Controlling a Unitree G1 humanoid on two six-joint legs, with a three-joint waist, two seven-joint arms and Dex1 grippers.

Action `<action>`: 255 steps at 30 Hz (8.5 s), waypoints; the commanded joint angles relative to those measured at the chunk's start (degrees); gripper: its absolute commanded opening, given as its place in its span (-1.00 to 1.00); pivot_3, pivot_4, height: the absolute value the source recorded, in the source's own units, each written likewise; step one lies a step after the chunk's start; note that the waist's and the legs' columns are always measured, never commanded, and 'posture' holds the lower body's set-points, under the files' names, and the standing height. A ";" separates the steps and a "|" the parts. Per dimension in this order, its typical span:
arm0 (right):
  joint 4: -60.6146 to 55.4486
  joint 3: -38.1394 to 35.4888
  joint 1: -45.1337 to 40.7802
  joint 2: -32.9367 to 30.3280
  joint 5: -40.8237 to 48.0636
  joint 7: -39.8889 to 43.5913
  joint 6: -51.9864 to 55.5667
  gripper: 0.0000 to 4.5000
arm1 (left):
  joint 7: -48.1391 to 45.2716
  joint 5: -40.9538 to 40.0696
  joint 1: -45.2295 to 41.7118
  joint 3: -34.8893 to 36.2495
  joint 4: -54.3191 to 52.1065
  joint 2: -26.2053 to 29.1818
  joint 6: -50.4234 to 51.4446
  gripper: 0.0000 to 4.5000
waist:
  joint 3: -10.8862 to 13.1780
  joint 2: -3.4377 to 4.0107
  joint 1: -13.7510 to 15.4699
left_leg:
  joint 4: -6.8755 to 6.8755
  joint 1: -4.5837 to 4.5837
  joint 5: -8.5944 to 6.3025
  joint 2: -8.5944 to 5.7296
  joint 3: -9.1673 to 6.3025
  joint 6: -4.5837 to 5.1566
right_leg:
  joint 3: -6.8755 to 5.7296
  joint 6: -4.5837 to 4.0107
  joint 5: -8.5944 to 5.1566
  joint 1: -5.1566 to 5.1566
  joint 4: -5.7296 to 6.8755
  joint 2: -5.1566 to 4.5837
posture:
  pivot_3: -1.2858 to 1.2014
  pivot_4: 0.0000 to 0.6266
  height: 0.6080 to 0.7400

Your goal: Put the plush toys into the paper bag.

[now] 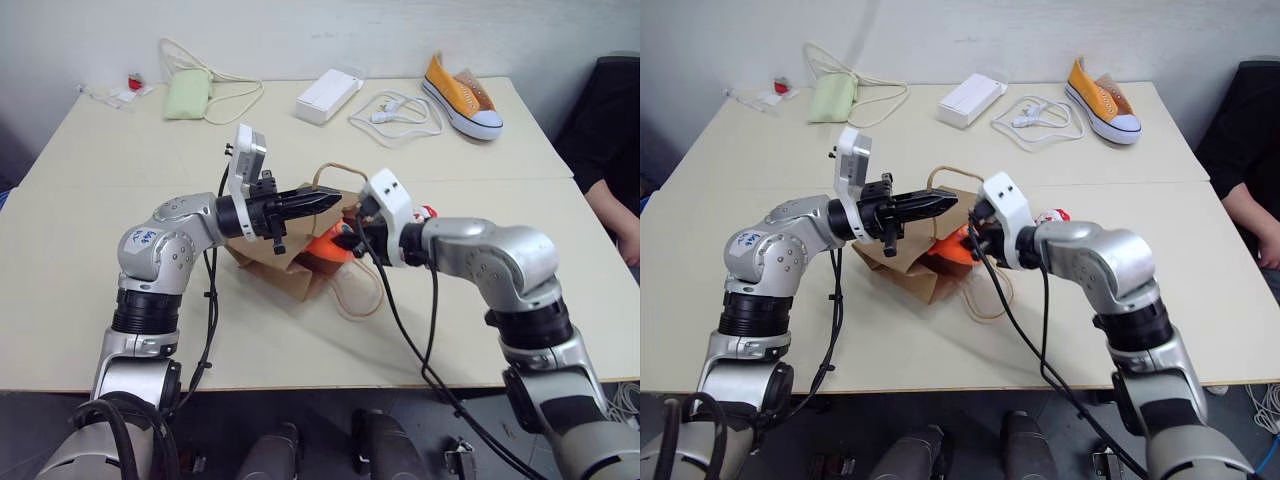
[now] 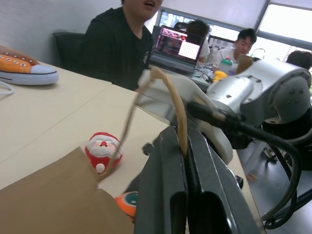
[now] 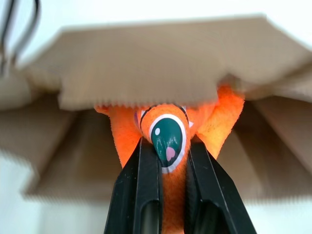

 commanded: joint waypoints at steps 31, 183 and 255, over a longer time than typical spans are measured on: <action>26.45 -5.95 -0.10 23.51 -11.50 -3.39 -26.89 -0.95 | 4.15 -1.84 -4.32 6.78 3.17 -1.17 -0.57 -1.00 | -0.01 0.02 -3.01 | 0.00 -0.01 0.02 -0.02 0.05 -0.05 | 0.04 0.00 0.00 -0.26 0.42 0.00 | 0.03 -0.52 1.00; -27.20 -23.15 10.20 -11.05 12.28 -10.15 -2.73 -0.99 | 8.90 0.77 -3.24 4.86 4.60 -4.23 -8.61 -1.00 | -0.01 -0.04 -1.14 | 0.01 -0.22 0.03 -0.09 0.24 -0.07 | 0.21 -0.02 -0.01 -0.59 0.54 -0.05 | 0.03 -0.52 1.00; -28.72 -28.16 31.50 -32.08 32.36 1.61 -16.51 0.93 | 0.20 -3.22 29.49 15.62 -20.69 19.18 -7.23 0.99 | 0.06 -0.13 1.88 | -0.04 0.01 -0.08 0.07 0.04 0.18 | -0.02 0.03 0.12 0.12 -0.55 -0.01 | 0.03 -0.52 1.00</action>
